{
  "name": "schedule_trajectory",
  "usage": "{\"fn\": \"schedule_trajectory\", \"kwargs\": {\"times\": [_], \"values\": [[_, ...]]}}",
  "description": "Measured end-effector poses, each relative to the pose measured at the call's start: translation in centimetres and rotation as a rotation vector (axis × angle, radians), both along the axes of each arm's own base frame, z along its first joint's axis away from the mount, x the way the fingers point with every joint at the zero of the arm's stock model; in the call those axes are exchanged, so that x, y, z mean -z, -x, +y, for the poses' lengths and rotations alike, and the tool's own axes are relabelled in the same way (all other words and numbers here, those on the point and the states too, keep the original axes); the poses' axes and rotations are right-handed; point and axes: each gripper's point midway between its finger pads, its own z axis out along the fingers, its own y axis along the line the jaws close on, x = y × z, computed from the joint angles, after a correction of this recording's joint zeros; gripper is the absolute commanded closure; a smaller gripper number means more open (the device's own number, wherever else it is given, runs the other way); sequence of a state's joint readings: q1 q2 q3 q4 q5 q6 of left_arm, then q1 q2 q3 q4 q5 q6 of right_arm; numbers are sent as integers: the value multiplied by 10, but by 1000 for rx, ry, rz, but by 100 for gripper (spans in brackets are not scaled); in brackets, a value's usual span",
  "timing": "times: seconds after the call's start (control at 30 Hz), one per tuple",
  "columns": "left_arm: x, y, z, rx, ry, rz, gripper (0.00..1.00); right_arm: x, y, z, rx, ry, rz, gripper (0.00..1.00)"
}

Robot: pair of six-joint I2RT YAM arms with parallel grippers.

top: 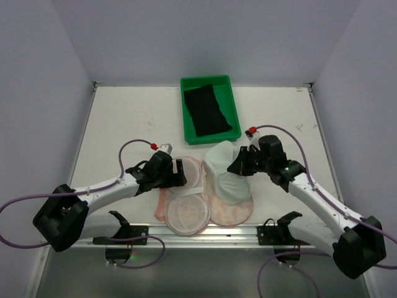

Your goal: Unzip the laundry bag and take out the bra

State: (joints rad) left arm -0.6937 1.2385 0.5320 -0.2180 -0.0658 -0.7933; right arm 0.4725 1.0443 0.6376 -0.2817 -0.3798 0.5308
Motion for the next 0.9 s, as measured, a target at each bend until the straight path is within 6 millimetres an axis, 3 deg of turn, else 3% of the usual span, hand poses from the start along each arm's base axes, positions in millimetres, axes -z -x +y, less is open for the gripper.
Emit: {"fn": "schedule_trajectory", "kwargs": {"times": [0.23,0.4,0.53,0.63,0.77,0.9], "values": [[-2,0,3,-6,-19,6,6,-82,-3,-5,7,-41,-175,100],[-20,-6,2,-9,-17,-22,2,-137,-15,-4,13,-54,-272,100],[-45,-15,-1,-8,-2,-76,0,-181,-36,3,12,-60,-348,100],[-65,-21,0,-15,3,-116,0,-211,-63,10,21,-51,-407,100],[-90,-30,10,-34,-7,-185,0,-228,-106,19,38,-25,-450,100],[-105,-39,33,-72,-44,-236,0,-221,-153,28,49,11,-436,100]]}}
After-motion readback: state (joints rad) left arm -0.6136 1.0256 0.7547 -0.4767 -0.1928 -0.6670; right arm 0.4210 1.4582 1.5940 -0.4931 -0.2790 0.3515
